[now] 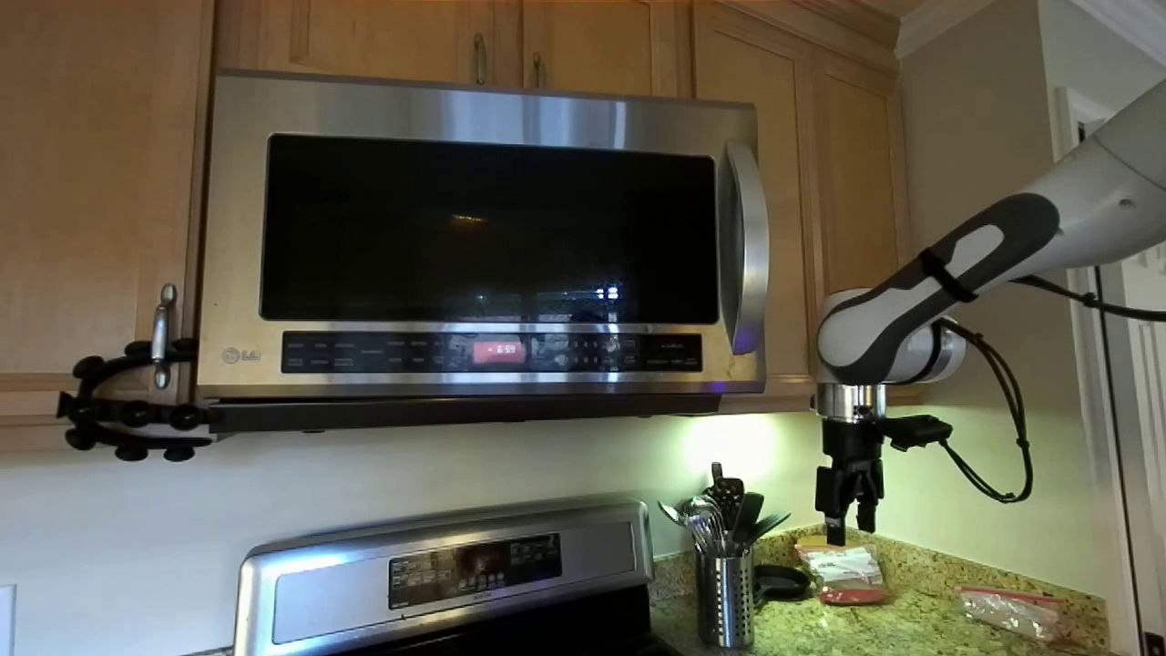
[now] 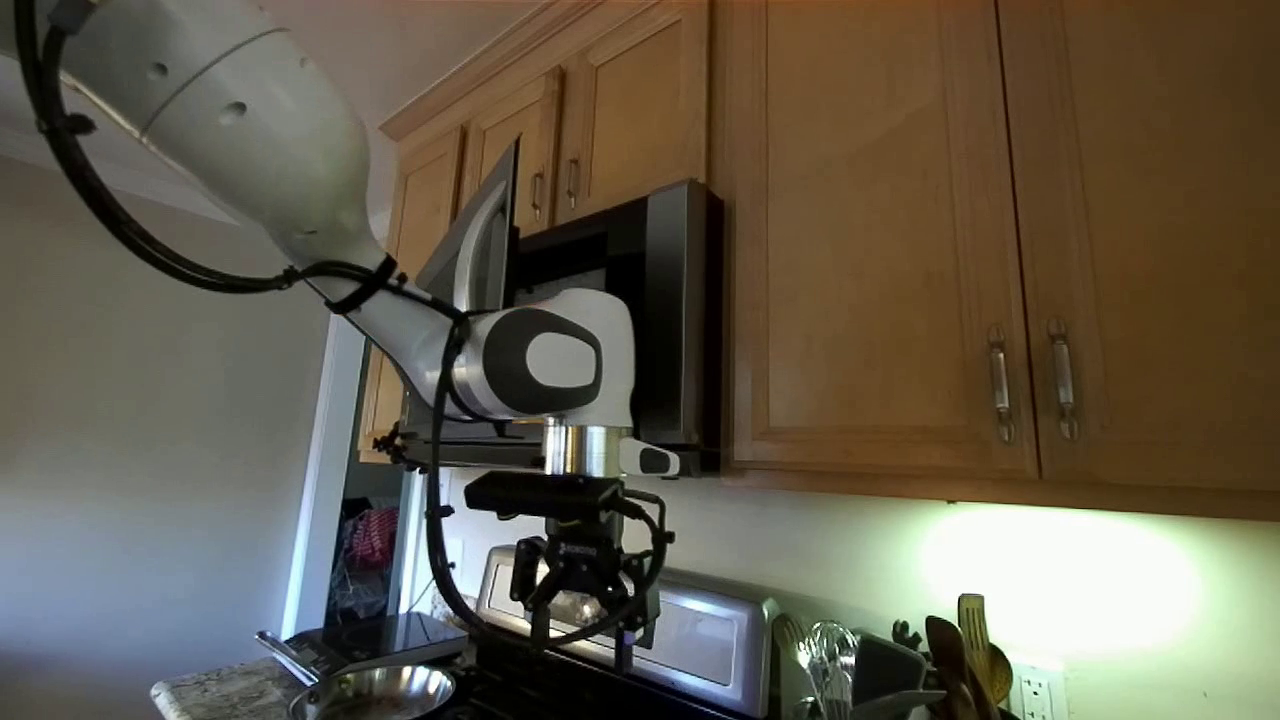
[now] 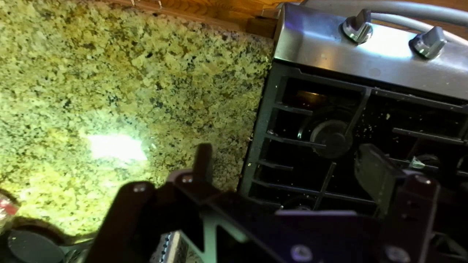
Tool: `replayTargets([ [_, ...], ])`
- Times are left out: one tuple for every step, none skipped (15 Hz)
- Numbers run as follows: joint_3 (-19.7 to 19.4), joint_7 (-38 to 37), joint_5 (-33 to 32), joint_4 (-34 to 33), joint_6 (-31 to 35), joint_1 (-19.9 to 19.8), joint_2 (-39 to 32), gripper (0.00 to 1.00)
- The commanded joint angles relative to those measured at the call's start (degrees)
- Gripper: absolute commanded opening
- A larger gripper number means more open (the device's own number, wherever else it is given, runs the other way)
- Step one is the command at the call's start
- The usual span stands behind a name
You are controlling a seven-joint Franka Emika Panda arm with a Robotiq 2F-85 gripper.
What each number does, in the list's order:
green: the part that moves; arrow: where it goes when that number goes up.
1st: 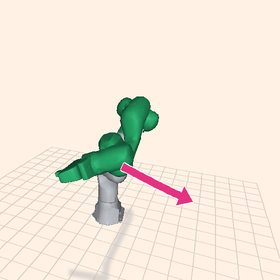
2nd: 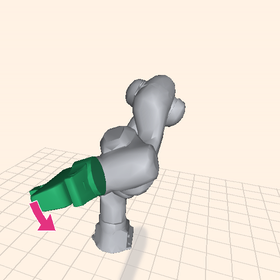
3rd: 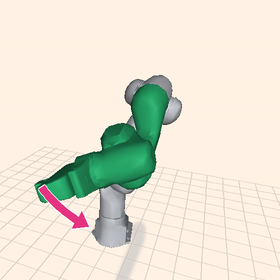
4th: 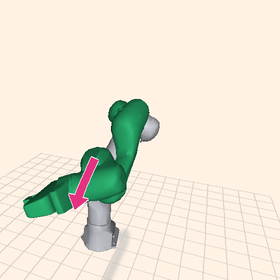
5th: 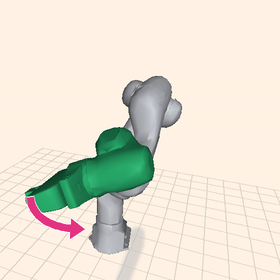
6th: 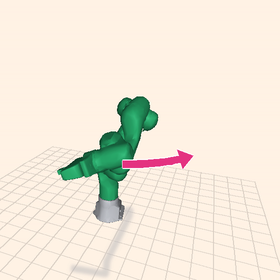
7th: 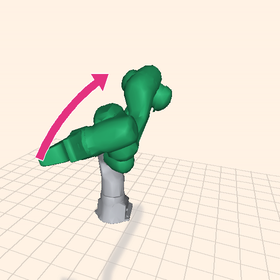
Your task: Close the microwave door
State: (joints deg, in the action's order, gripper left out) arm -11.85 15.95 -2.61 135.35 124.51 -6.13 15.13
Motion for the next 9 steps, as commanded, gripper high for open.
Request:
replayTargets([
  [4.3,-11.0,-6.3,6.5,2.4,-1.9,8.8,1.00],
  [5.2,-13.9,-7.2,7.0,1.7,-2.1,10.2,1.00],
  [6.1,-16.2,-7.7,7.4,1.4,-2.3,11.6,1.00],
  [7.1,-19.6,-8.1,7.6,1.5,-2.7,12.8,1.00],
  [7.9,-21.9,-8.1,7.8,1.3,-2.9,13.9,1.00],
  [8.7,-23.4,-8.2,7.8,1.5,-2.9,14.7,1.00],
  [9.6,-25.0,-8.6,7.7,1.4,-3.0,15.2,1.00],
  [10.5,-26.0,-9.1,7.3,0.4,-3.0,15.6,1.00],
  [11.2,-27.0,-9.5,7.2,0.0,-3.0,16.2,1.00],
])
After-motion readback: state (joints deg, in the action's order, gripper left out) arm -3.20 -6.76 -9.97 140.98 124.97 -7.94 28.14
